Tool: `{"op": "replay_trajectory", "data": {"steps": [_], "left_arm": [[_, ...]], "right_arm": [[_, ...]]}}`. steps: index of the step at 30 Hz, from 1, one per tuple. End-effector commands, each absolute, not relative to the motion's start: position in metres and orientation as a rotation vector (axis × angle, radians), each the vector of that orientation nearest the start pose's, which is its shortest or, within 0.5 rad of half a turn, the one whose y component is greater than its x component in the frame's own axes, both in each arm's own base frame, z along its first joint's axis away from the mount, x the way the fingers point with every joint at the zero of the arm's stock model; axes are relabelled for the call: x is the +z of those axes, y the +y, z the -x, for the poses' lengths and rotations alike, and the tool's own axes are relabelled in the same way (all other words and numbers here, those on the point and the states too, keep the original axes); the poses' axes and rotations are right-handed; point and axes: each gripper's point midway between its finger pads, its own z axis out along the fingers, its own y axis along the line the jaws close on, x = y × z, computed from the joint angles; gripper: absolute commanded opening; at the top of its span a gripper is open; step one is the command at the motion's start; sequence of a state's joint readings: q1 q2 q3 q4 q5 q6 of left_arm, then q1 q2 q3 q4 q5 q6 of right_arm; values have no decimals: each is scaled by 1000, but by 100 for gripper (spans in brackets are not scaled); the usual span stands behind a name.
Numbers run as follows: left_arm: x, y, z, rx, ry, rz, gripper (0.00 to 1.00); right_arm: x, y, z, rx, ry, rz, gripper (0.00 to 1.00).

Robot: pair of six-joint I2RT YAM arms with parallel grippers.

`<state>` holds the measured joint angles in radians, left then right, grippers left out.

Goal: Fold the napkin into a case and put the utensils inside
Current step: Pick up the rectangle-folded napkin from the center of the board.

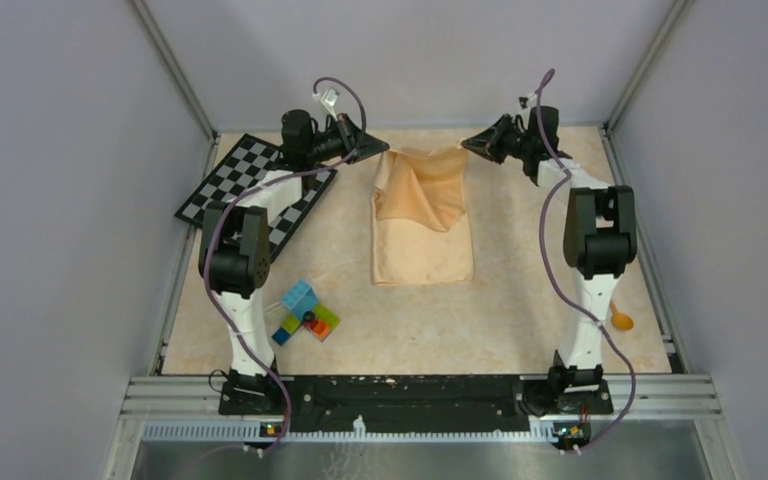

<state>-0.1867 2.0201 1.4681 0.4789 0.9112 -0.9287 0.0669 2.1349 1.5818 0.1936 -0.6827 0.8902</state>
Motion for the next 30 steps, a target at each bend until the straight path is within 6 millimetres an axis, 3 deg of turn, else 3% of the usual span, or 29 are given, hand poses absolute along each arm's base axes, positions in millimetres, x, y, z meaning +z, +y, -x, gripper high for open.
{"op": "replay_trajectory", "data": {"steps": [1,7,10,16,23,30], "left_arm": [[258,-254,-499,-1551,1802,-140,0],[268,-254,-485,-1533,1807,-159,0],[270,-253,-477,-1517,1806,-157,0],[273,-251,-479,-1501,1801,-122,0],[276,-252,-489,-1495,1800,-129,0],[257,-251,-499,-1433,1856,-138,0]], "right_arm": [[198,176,-565,1321,1953,-291,0],[218,179,-529,1325,1946,-251,0],[212,176,-517,1202,2008,-195,0],[180,163,-530,1054,2116,-186,0],[193,168,-537,1099,2064,-162,0],[217,166,-530,1083,2017,-138,0]]}}
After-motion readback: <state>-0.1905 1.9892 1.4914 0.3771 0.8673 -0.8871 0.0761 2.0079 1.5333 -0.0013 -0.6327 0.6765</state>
